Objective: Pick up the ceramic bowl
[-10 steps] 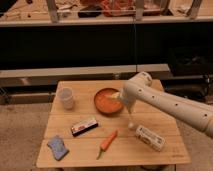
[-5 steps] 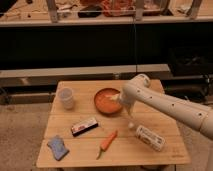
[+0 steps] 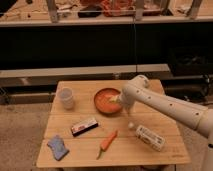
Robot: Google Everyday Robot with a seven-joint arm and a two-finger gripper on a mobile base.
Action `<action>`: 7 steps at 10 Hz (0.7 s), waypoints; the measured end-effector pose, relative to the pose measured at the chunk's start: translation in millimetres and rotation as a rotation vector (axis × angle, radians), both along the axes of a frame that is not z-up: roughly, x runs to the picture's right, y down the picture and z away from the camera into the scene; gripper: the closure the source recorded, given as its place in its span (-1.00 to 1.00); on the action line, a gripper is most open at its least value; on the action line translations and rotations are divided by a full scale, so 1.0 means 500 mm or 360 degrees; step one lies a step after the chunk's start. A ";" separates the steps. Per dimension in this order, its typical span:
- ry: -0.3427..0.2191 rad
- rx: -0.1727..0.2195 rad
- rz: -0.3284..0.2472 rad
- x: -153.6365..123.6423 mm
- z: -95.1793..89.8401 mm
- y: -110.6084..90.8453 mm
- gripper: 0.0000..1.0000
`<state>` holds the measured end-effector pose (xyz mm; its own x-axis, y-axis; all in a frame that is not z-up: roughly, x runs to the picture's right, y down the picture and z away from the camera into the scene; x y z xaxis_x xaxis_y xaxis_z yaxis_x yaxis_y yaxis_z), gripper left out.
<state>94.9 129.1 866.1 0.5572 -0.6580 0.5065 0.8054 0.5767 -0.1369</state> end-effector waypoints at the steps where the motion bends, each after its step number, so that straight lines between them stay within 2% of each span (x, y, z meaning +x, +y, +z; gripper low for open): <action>1: -0.0002 -0.0005 -0.0003 0.000 0.004 0.004 -0.60; 4: -0.0008 -0.0021 -0.0016 -0.001 0.010 0.016 -0.56; 7: -0.0008 -0.0029 -0.0021 0.007 0.016 0.028 0.00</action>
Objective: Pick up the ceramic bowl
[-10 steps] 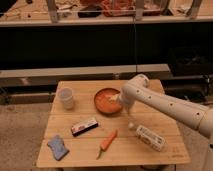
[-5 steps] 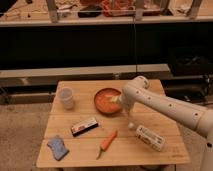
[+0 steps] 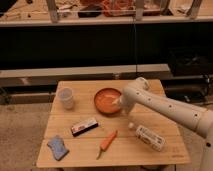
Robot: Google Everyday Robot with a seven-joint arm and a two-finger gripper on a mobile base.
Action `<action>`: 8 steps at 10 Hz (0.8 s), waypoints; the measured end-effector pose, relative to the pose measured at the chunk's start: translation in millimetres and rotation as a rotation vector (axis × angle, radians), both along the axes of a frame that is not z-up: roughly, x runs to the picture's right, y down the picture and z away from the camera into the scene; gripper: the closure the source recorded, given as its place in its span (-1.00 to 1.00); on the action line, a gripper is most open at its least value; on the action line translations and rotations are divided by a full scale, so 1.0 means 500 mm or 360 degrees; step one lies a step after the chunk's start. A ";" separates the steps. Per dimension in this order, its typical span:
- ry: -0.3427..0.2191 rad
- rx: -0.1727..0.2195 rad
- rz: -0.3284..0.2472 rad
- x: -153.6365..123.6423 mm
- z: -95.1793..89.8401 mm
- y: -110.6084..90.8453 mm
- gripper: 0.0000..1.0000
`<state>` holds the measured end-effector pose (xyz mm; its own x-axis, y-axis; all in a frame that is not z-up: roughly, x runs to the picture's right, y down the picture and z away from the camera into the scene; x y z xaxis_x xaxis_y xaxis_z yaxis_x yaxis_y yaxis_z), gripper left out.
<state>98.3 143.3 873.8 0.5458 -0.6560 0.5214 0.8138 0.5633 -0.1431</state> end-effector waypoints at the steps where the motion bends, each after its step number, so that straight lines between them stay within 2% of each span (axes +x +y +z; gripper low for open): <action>1: -0.0001 -0.0004 -0.0003 0.000 0.001 0.003 0.06; 2: -0.0002 -0.0008 -0.0007 0.001 0.002 0.007 0.09; 4: -0.0008 -0.0002 -0.0022 0.001 0.004 0.009 0.50; 6: -0.0013 0.0012 -0.0042 0.009 -0.017 -0.010 0.84; 8: -0.0023 0.0025 -0.0062 0.017 -0.046 -0.036 0.91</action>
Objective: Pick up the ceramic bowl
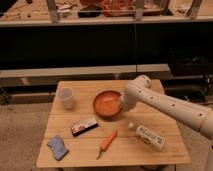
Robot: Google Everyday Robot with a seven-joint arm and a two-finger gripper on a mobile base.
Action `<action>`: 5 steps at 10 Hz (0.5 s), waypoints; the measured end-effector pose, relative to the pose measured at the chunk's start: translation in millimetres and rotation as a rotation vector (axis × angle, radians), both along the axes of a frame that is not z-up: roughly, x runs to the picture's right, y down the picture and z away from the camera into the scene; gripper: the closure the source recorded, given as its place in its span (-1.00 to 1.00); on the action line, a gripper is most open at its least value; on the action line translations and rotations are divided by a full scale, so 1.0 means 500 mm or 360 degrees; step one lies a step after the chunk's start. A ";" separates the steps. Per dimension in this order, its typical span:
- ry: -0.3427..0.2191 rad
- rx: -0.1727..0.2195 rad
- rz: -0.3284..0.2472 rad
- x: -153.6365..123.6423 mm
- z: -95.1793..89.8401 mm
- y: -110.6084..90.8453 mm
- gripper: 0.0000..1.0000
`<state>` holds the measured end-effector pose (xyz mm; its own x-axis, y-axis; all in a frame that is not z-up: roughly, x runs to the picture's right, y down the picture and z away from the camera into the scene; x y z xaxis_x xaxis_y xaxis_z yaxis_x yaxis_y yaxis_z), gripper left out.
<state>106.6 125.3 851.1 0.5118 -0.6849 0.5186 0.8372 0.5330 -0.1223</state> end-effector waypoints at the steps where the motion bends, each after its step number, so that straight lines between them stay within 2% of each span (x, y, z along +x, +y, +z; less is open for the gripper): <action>1: -0.0005 0.0004 -0.0008 0.000 -0.003 -0.004 0.91; 3: -0.0011 0.0008 -0.0026 0.005 -0.009 -0.010 0.91; 5: -0.0017 0.0012 -0.0042 0.009 -0.033 -0.029 0.91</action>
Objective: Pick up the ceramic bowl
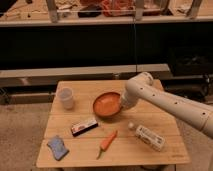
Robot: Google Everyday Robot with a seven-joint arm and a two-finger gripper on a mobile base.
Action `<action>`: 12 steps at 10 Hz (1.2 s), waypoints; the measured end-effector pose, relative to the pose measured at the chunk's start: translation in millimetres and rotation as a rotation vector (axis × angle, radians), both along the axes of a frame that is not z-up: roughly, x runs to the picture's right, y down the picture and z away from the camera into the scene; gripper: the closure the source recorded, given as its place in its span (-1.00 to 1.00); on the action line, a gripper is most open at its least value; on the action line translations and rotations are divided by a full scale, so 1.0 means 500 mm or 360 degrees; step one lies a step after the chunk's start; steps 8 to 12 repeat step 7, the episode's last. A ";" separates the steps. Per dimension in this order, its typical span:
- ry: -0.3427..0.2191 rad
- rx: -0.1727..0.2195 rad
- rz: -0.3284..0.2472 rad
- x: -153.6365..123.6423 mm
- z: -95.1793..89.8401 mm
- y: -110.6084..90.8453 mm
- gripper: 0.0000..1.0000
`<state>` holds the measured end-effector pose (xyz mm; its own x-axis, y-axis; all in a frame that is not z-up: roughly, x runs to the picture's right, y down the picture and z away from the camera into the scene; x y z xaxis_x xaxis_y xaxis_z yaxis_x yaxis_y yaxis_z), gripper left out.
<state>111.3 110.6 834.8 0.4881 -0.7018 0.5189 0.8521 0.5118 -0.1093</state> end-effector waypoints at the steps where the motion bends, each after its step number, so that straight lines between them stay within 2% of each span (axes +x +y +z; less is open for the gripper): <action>1: -0.0005 0.0004 -0.0013 0.002 -0.016 -0.015 0.91; 3: -0.0012 0.0009 -0.0027 0.004 -0.023 -0.021 0.91; 7: -0.0034 0.0019 -0.0042 0.013 -0.065 -0.056 0.91; 12: -0.0034 0.0019 -0.0042 0.013 -0.065 -0.056 0.91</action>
